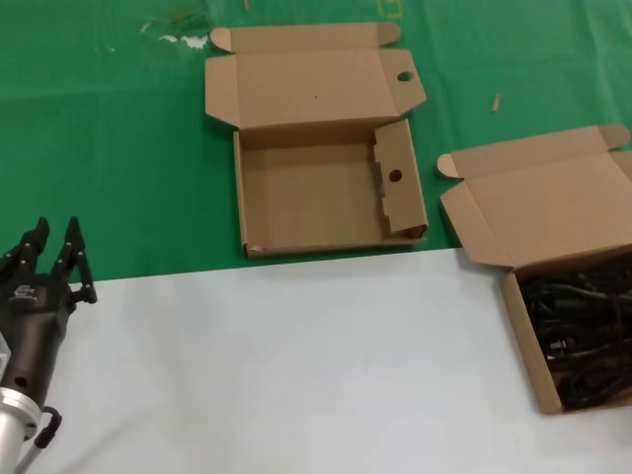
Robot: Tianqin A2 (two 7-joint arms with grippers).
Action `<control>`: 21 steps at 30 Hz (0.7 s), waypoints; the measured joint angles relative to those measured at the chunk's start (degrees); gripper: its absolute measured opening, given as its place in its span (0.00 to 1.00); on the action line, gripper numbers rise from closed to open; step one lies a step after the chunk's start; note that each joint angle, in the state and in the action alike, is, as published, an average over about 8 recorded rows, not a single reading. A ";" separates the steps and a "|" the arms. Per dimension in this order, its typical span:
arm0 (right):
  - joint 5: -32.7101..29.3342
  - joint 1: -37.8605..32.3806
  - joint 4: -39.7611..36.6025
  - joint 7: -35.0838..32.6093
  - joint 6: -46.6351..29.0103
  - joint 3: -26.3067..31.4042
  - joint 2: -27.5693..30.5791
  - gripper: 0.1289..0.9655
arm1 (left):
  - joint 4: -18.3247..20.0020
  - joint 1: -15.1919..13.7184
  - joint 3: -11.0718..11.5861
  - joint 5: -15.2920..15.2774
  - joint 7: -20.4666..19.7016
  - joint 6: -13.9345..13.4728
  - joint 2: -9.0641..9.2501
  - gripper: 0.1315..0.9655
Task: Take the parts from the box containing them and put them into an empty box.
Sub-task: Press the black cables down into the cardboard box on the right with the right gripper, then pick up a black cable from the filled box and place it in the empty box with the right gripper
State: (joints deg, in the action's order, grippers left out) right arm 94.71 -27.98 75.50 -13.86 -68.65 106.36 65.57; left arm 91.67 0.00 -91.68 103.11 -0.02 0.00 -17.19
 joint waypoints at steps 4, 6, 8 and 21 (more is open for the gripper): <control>-1.58 -2.95 -4.15 -1.45 -0.72 1.45 -2.79 0.94 | 0.00 0.00 0.00 0.00 0.00 0.00 0.00 0.17; -2.22 -4.33 -6.24 -2.20 -0.90 2.03 -4.12 0.91 | 0.00 0.00 0.00 0.00 0.00 0.00 0.00 0.17; -2.75 -5.61 -8.25 -2.89 -1.02 2.52 -5.36 0.88 | 0.00 0.00 0.00 0.00 0.00 0.00 0.00 0.14; -4.86 -10.96 -16.72 -5.86 -1.59 4.34 -10.05 0.63 | 0.00 0.00 0.00 0.00 0.00 0.00 0.00 0.02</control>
State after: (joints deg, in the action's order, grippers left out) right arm 89.85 -38.95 58.79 -19.72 -70.24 110.70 55.52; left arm 91.67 0.00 -91.68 103.11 -0.02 0.00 -17.19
